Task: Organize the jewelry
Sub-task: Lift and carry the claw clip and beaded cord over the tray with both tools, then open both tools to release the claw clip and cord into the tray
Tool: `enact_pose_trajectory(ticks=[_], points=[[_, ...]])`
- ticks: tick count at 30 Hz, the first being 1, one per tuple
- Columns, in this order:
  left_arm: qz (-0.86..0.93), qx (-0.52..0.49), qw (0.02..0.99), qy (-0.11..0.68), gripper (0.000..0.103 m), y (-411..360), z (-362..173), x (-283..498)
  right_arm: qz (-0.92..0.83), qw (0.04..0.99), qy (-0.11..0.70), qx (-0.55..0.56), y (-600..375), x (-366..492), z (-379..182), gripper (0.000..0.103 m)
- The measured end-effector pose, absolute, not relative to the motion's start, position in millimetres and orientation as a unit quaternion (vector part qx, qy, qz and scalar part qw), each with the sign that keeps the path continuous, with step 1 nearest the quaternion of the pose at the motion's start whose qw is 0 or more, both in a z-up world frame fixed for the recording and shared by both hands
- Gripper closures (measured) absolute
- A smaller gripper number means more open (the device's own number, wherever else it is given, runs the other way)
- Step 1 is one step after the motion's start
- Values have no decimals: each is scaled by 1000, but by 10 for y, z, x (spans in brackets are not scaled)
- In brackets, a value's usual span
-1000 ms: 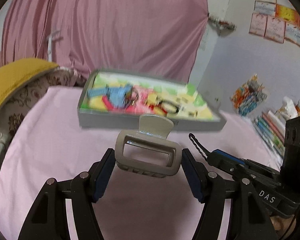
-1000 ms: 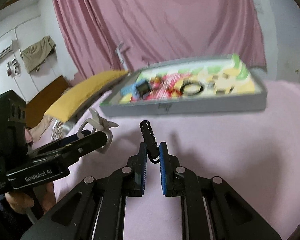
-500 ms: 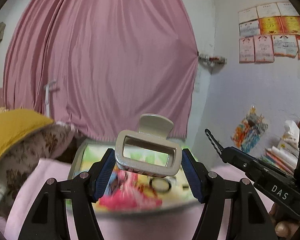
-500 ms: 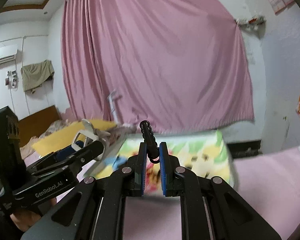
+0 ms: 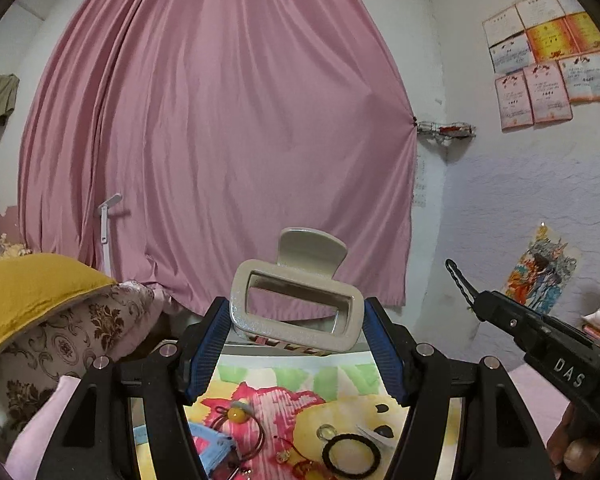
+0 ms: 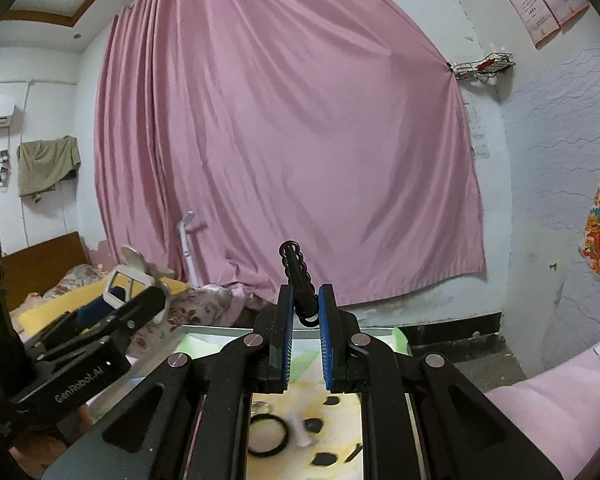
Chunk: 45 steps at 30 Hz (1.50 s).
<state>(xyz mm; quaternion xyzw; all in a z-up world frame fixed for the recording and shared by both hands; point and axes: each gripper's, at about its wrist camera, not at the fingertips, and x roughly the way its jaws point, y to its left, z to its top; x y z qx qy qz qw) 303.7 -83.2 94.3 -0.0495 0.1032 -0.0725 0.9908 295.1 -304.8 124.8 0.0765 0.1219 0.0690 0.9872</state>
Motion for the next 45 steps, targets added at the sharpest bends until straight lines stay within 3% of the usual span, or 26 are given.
enact_pose_trajectory(ticks=[23, 35, 45], points=[[-103, -53, 917, 382, 38, -923, 341, 3909, 48, 930, 354, 83, -3244, 3736, 559, 92], [-100, -34, 883, 458, 38, -967, 132, 4084, 56, 908, 412, 54, -3157, 3868, 328, 92], [-107, -38, 878, 466, 38, -955, 116, 4116, 66, 902, 422, 59, -3125, 3886, 264, 92]])
